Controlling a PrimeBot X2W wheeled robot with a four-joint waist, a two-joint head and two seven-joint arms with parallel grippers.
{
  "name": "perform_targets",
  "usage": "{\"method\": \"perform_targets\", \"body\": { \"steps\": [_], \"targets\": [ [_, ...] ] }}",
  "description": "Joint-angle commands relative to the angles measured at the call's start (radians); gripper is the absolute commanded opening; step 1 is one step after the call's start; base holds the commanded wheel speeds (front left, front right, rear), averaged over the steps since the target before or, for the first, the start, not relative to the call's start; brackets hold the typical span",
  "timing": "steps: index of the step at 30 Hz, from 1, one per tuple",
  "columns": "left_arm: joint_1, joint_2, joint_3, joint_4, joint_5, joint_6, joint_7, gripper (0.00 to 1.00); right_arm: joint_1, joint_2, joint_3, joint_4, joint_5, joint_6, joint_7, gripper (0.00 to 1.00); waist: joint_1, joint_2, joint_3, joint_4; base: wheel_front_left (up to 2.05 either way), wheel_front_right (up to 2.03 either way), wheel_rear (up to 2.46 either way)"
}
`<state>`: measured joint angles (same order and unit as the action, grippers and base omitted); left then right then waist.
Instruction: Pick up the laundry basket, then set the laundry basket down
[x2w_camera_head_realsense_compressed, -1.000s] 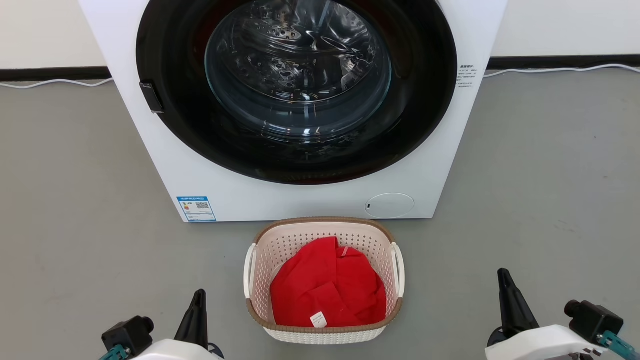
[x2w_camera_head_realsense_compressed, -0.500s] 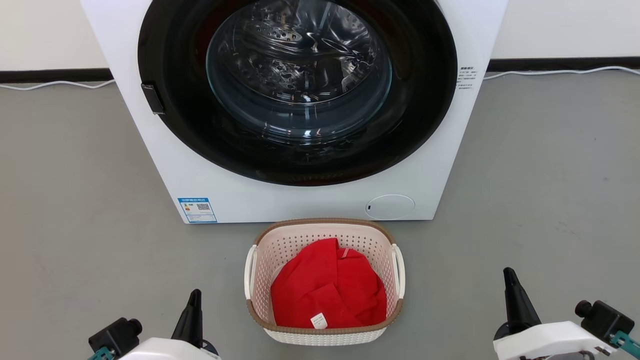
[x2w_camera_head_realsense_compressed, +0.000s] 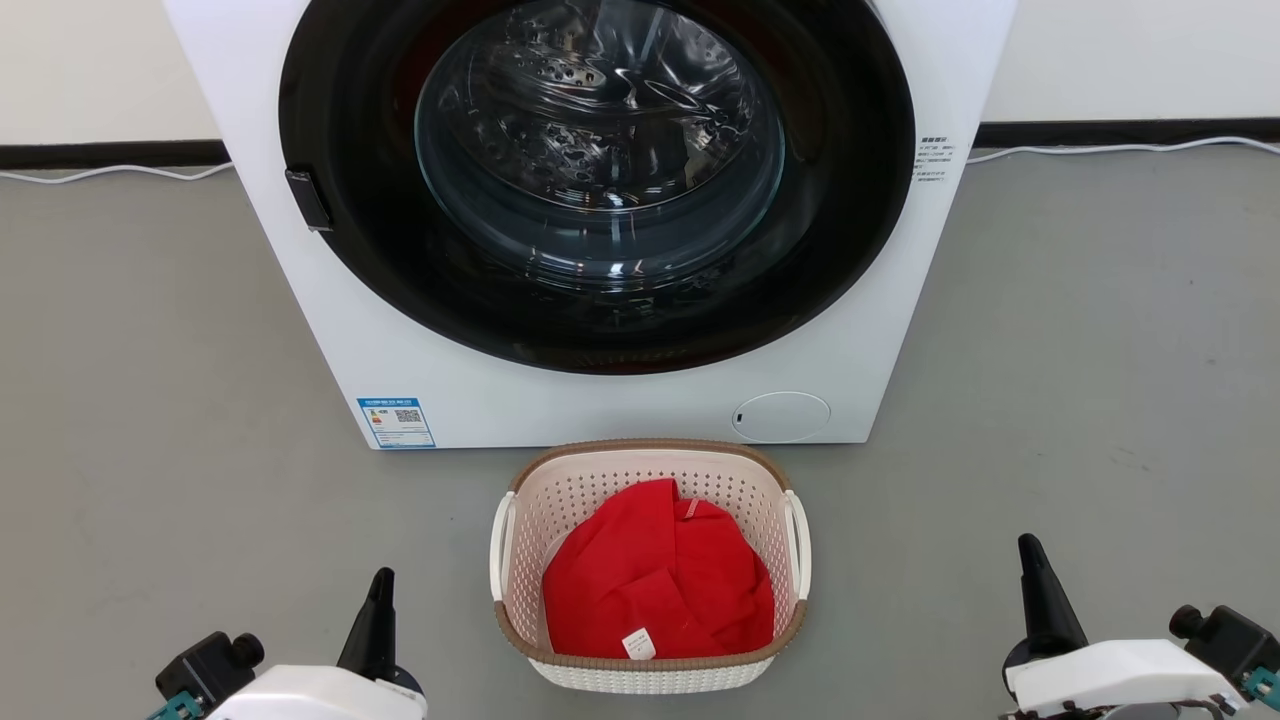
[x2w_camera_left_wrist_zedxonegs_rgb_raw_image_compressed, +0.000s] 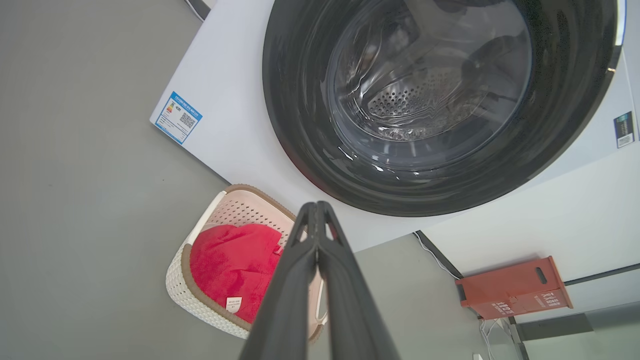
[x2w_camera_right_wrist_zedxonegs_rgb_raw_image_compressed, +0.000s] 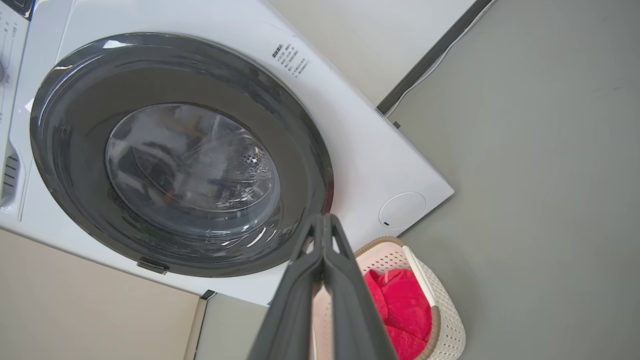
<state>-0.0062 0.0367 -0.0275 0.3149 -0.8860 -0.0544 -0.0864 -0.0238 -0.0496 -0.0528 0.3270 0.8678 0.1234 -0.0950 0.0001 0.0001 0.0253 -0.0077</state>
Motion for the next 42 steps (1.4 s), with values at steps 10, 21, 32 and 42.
{"method": "perform_targets", "body": {
  "steps": [10, 21, 32, 42],
  "targets": [
    [-0.057, 0.008, 0.037, -0.035, -0.115, -0.019, 0.031, 0.0, -0.051, -0.003, -0.003, -0.039, 0.116, 0.004, 0.038, 0.0, -0.0001, -0.0001, -0.003, 0.001, 0.0, 0.0, 0.0],
    [-0.065, 0.009, 0.056, -0.042, -0.228, -0.03, 0.062, 0.0, -0.057, -0.003, -0.014, -0.047, 0.233, 0.005, 0.07, 0.0, -0.0001, -0.0001, -0.007, 0.002, 0.0, 0.0, 0.0],
    [-0.074, 0.01, 0.076, -0.048, -0.342, -0.041, 0.094, 0.0, -0.064, -0.002, -0.025, -0.055, 0.35, 0.005, 0.102, 0.0, -0.0001, -0.0001, -0.01, 0.004, 0.0, 0.0, 0.0],
    [-0.081, 0.011, 0.094, -0.054, -0.445, -0.05, 0.123, 0.0, -0.069, -0.002, -0.035, -0.062, 0.455, 0.006, 0.131, 0.0, -0.0001, -0.0001, -0.013, 0.005, 0.0, 0.0, 0.0]
  ]
}}
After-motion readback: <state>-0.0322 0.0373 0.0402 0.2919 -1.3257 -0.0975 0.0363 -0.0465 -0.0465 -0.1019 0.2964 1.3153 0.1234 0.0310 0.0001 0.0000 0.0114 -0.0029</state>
